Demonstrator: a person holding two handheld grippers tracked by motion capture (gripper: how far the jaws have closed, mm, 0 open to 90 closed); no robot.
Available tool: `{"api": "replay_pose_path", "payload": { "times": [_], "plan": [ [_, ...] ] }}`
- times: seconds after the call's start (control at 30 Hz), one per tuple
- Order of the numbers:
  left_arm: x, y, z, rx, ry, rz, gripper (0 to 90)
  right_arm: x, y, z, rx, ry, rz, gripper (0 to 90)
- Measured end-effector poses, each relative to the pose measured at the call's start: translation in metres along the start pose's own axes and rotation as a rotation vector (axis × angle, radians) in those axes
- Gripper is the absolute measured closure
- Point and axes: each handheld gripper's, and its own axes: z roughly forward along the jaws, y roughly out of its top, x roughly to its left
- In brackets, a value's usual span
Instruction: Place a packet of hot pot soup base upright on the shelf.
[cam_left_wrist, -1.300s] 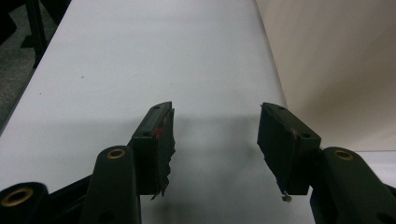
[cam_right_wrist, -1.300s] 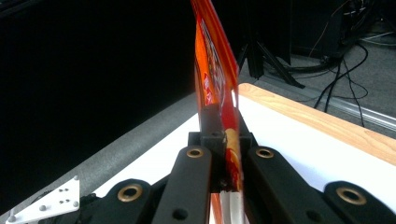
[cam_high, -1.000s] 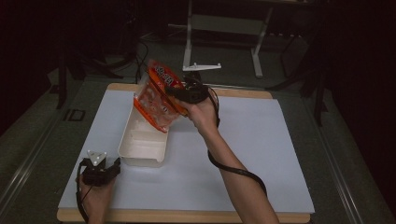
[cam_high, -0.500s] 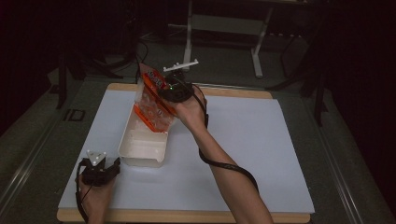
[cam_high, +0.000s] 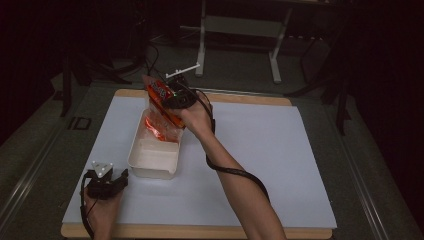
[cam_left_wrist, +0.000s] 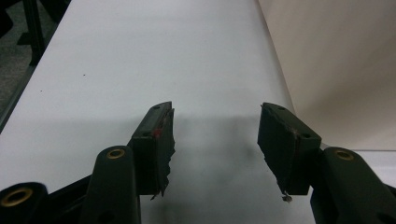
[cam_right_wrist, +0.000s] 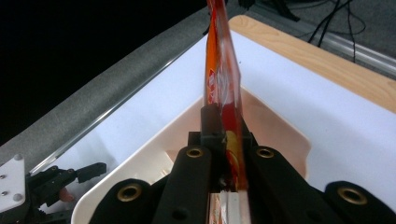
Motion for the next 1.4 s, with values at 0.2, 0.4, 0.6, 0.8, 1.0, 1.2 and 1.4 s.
{"api": "replay_pose_path", "payload": {
  "times": [0.2, 0.4, 0.6, 0.8, 1.0, 1.2, 1.4],
  "plan": [
    [0.000, 0.000, 0.000, -0.003, -0.003, -0.001, 45.8, -0.003, 0.000, 0.014, 0.025, 0.005, 0.012, 89.9],
    [0.001, 0.000, -0.001, -0.005, -0.006, -0.010, 45.7, 0.001, 0.002, 0.026, 0.053, -0.010, -0.004, 89.9],
    [0.002, -0.001, -0.001, -0.004, -0.007, -0.011, 45.7, 0.004, 0.001, 0.034, 0.055, -0.033, -0.016, 90.0],
    [0.002, -0.001, -0.002, -0.006, -0.009, -0.016, 45.7, 0.000, 0.000, 0.037, 0.046, -0.043, 0.007, 90.0],
    [0.002, -0.001, -0.001, -0.006, -0.007, -0.012, 45.7, 0.004, -0.001, 0.037, 0.043, -0.059, -0.024, 88.4],
    [0.001, 0.000, 0.000, -0.002, -0.002, -0.004, 45.7, 0.006, -0.004, 0.030, 0.010, -0.036, -0.032, 73.2],
    [0.001, 0.000, 0.000, -0.003, 0.000, -0.002, 45.7, 0.013, -0.007, 0.012, -0.025, -0.056, -0.106, 60.7]
  ]
}}
